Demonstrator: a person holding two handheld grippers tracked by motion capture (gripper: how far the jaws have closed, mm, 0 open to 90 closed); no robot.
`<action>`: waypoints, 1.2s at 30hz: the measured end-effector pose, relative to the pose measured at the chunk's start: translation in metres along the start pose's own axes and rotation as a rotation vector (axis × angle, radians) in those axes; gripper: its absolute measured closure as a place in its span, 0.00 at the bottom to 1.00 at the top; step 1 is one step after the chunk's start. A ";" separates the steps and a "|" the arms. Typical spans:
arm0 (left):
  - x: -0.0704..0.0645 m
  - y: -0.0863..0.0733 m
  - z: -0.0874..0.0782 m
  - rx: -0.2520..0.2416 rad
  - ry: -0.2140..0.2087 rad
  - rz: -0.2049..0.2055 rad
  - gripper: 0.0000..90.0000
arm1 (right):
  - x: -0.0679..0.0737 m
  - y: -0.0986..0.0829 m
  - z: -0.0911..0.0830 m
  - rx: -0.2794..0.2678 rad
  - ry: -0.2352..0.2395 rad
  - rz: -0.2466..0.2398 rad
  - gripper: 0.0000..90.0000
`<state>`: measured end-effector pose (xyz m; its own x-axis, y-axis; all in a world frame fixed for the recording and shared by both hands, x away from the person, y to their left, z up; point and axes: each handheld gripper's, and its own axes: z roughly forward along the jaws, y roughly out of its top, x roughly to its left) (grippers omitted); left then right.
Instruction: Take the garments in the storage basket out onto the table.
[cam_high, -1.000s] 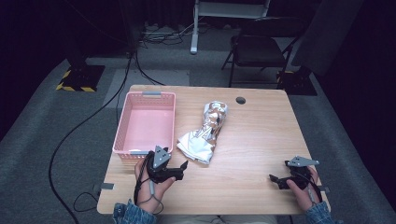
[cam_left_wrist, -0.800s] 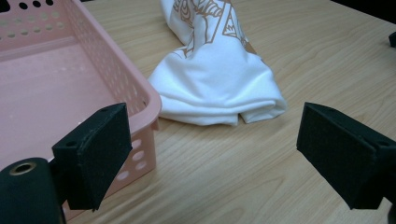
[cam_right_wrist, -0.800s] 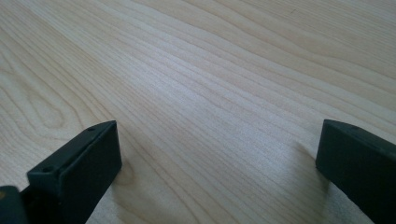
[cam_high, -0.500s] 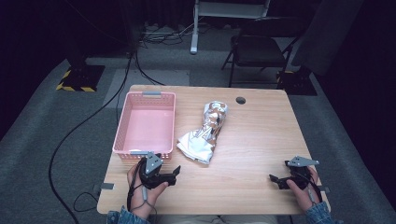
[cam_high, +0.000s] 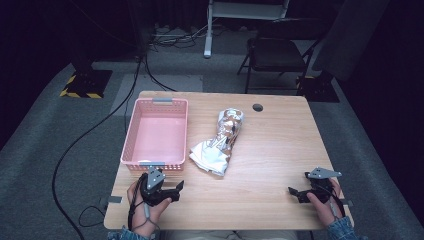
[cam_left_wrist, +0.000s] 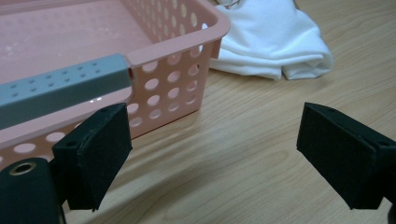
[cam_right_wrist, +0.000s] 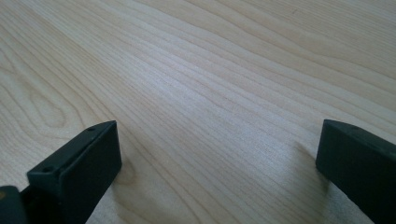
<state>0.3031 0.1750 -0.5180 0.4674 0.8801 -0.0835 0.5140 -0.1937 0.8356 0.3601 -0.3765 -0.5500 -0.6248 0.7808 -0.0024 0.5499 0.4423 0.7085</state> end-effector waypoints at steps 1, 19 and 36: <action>0.001 -0.001 -0.001 0.000 0.003 -0.001 0.11 | 0.000 0.000 0.000 0.000 0.000 0.000 0.00; 0.016 -0.019 -0.005 0.041 0.067 -0.046 0.11 | 0.000 0.000 0.000 0.000 0.002 -0.002 0.00; 0.029 -0.031 -0.001 0.136 0.124 -0.087 0.11 | 0.000 0.000 0.000 0.000 0.003 -0.004 0.00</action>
<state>0.2999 0.2066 -0.5461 0.3286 0.9413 -0.0777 0.6450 -0.1636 0.7465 0.3600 -0.3764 -0.5500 -0.6289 0.7775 -0.0030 0.5475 0.4456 0.7083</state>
